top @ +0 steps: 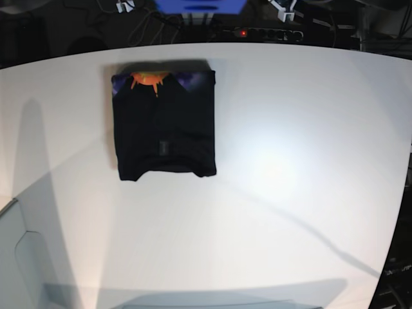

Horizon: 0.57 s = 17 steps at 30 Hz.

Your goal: Fold the T-shirt properly

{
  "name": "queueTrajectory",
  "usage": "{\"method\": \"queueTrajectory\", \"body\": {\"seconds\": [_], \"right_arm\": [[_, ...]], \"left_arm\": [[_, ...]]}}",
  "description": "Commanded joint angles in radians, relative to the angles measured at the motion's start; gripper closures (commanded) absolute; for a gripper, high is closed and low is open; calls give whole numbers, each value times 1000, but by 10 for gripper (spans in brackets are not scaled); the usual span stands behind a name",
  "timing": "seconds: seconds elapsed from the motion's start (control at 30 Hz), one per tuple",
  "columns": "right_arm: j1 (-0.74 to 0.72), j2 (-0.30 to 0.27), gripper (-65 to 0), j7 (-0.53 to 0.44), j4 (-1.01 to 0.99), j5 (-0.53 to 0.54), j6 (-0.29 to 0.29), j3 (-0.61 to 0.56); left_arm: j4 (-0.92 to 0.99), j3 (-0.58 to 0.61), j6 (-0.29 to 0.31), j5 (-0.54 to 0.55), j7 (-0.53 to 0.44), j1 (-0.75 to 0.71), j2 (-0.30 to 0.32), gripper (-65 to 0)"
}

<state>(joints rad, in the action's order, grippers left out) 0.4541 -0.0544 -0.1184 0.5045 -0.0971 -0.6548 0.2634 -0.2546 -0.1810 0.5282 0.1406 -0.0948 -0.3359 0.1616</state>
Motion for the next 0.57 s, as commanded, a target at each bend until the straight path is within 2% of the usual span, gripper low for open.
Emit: {"method": "queueTrajectory", "body": {"seconds": [0.0, 0.07, 0.13, 0.2, 0.33, 0.4, 0.53], "right_arm": [[-8, -15, 0, -50, -56, -16, 66, -19], [-42, -19, 0, -160, -155, -49, 198, -71], [-64, -37, 0, -221, -214, -57, 336, -118], [-87, -40, 0, -246, -247, -57, 487, -171], [-127, -37, 0, -247, -287, -57, 731, -232], [-134, -20, 0, -251, -297, -57, 823, -273], [-140, 3, 0, -246, -295, -57, 919, -319]], "left_arm": [[2, 1, -55, -5, 2, -16, -1, 0], [2, -1, -165, -5, -1, -13, -10, 0], [2, 1, -230, -5, -3, -4, -32, 0], [10, 1, -245, -6, 2, 11, -41, 0], [13, -1, -251, -3, 2, 22, -46, 0], [15, -1, -265, -5, 4, 34, -50, 0], [15, 1, -371, -5, 4, 42, -63, 0]]}}
